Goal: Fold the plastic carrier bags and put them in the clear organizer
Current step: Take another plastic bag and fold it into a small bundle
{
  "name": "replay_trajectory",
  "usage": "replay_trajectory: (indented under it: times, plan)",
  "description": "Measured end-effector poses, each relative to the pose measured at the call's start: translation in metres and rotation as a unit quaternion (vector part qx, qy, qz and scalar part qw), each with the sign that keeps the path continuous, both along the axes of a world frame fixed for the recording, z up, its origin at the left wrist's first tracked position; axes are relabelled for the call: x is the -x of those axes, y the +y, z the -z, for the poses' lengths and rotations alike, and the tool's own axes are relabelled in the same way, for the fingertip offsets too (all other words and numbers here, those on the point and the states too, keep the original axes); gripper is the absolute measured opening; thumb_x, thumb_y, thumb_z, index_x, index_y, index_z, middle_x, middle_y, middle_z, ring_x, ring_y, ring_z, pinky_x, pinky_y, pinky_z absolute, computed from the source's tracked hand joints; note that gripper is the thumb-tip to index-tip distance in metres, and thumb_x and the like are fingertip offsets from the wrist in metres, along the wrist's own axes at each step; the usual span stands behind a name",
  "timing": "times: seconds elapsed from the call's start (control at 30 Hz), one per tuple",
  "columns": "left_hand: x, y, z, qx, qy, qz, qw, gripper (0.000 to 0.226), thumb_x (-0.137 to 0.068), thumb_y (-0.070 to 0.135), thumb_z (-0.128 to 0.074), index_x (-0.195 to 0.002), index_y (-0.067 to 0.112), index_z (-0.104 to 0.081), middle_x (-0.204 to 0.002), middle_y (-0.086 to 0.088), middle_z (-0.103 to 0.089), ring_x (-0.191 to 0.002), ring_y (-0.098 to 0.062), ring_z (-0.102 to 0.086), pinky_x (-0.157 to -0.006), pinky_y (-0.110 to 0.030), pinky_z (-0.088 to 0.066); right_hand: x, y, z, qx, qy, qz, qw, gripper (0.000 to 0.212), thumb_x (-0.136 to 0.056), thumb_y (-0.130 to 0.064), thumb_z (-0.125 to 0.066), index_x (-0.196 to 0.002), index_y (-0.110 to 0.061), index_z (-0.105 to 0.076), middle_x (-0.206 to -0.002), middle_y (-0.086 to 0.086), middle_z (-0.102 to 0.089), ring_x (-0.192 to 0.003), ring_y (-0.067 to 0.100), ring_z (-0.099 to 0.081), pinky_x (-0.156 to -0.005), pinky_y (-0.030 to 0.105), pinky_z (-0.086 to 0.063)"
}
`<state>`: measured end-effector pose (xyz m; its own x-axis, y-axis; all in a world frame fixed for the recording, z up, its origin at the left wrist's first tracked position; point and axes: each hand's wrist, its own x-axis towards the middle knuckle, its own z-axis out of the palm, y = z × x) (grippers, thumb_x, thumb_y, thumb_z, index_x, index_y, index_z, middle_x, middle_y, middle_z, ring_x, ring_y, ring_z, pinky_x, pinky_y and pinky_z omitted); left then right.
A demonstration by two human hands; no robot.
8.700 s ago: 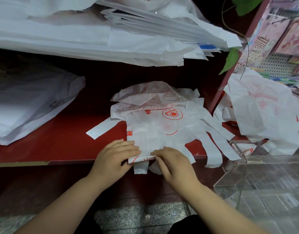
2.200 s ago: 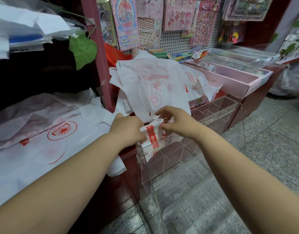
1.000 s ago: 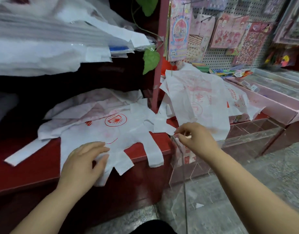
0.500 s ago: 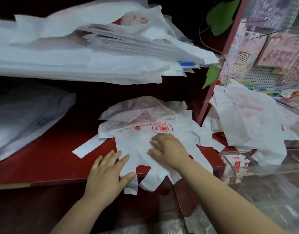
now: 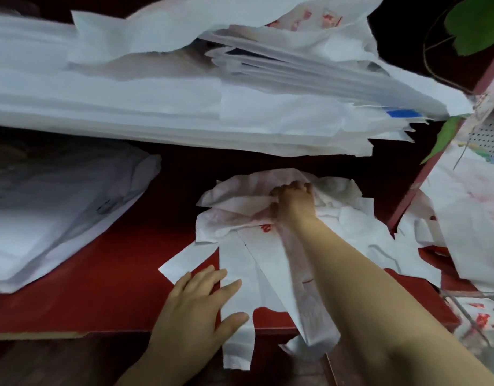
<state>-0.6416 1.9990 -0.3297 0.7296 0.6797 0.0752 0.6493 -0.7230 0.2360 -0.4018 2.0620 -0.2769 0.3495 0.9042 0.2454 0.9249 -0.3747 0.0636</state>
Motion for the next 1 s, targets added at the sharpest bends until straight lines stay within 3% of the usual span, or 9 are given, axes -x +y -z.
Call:
replay_trajectory:
  times: [0.2,0.3,0.37,0.47,0.57,0.67,0.8,0.9,1.0]
  plan:
    - [0.002,-0.003,-0.002,0.008,-0.016,-0.003,1.0,0.069,-0.094,0.06,-0.005,-0.104,0.036,-0.069,-0.11,0.009,-0.067,-0.1,-0.011,-0.065,-0.093,-0.027,-0.029,-0.008,-0.004,-0.004,-0.208,0.06,-0.015,0.976,0.033,-0.089,-0.007,-0.046,-0.116,-0.01,-0.064,-0.119,0.013,-0.062,-0.115,0.029,-0.05,-0.093,0.028,-0.029]
    - [0.004,-0.01,-0.009,0.04,-0.149,-0.025,0.988,0.067,-0.085,0.073,-0.009,-0.13,0.039,-0.045,-0.133,0.024,-0.043,-0.114,-0.001,-0.051,-0.101,-0.019,-0.029,0.001,-0.029,-0.015,-0.365,0.074,-0.13,0.919,0.029,-0.074,0.005,-0.045,-0.09,0.005,-0.07,-0.095,0.022,-0.069,-0.088,0.04,-0.064,-0.083,0.027,-0.042]
    - [0.005,-0.014,-0.016,0.086,-0.292,-0.069,0.95,0.073,-0.065,0.083,-0.029,-0.13,0.052,-0.016,-0.133,0.041,-0.011,-0.124,0.001,-0.031,-0.102,-0.025,-0.026,0.008,-0.057,-0.019,-0.367,0.087,-0.189,0.907,0.039,-0.073,-0.002,-0.034,-0.089,0.007,-0.069,-0.097,0.025,-0.067,-0.09,0.038,-0.063,-0.085,0.027,-0.04]
    - [0.012,-0.024,-0.031,0.103,-0.455,-0.101,0.879,0.1,-0.05,0.055,-0.076,-0.126,0.059,-0.012,-0.129,0.043,-0.011,-0.112,0.006,-0.042,-0.093,-0.028,-0.039,0.016,-0.1,-0.016,-0.325,0.074,-0.254,0.908,0.042,-0.072,-0.005,-0.033,-0.092,0.0,-0.07,-0.106,0.022,-0.065,-0.103,0.028,-0.048,-0.093,0.025,-0.03]
    - [0.019,-0.035,-0.047,0.25,-0.531,-0.046,0.809,0.103,-0.039,0.073,-0.073,-0.124,0.061,-0.016,-0.127,0.039,-0.034,-0.102,0.016,-0.052,-0.078,-0.006,-0.044,0.02,-0.131,0.002,-0.297,-0.005,-0.275,0.914,0.038,-0.073,-0.008,-0.038,-0.089,-0.013,-0.072,-0.108,0.013,-0.067,-0.104,0.028,-0.046,-0.088,0.034,-0.038]
    - [0.024,-0.044,-0.051,0.419,-0.53,-0.069,0.734,0.067,-0.06,0.07,-0.066,-0.117,0.051,-0.036,-0.126,0.018,-0.052,-0.106,0.007,-0.052,-0.092,-0.017,-0.04,0.022,-0.148,0.019,-0.281,-0.044,-0.286,0.915,0.033,-0.073,-0.011,-0.041,-0.094,-0.026,-0.063,-0.108,0.008,-0.068,-0.099,0.025,-0.044,-0.075,0.041,-0.044]
    - [0.017,-0.044,-0.041,0.422,-0.495,-0.147,0.745,0.039,-0.086,0.006,-0.06,-0.119,0.025,-0.053,-0.115,0.004,-0.059,-0.098,-0.003,-0.057,-0.079,-0.017,-0.042,0.032,-0.159,0.025,-0.238,-0.051,-0.223,0.944,0.049,-0.062,-0.011,-0.056,-0.11,-0.019,-0.05,-0.113,0.015,-0.064,-0.097,0.025,-0.046,-0.069,0.039,-0.051]
    - [0.015,-0.044,-0.041,0.388,-0.496,-0.156,0.761,0.033,-0.086,-0.006,-0.056,-0.091,0.027,-0.06,-0.1,0.01,-0.062,-0.1,-0.008,-0.058,-0.073,-0.013,-0.044,0.049,-0.177,0.028,-0.264,0.045,-0.172,0.948,0.055,-0.061,-0.012,-0.058,-0.115,-0.009,-0.05,-0.121,0.022,-0.057,-0.099,0.037,-0.058,-0.076,0.04,-0.048]
    - [0.015,-0.044,-0.044,0.366,-0.51,-0.149,0.764,0.032,-0.086,-0.007,-0.054,-0.088,0.024,-0.062,-0.096,0.012,-0.063,-0.095,-0.002,-0.058,-0.074,-0.014,-0.045,0.076,-0.198,0.035,-0.269,0.093,-0.216,0.934,0.062,-0.065,-0.041,-0.05,-0.122,-0.017,-0.041,-0.134,0.012,-0.044,-0.111,0.027,-0.049,-0.085,0.038,-0.039]
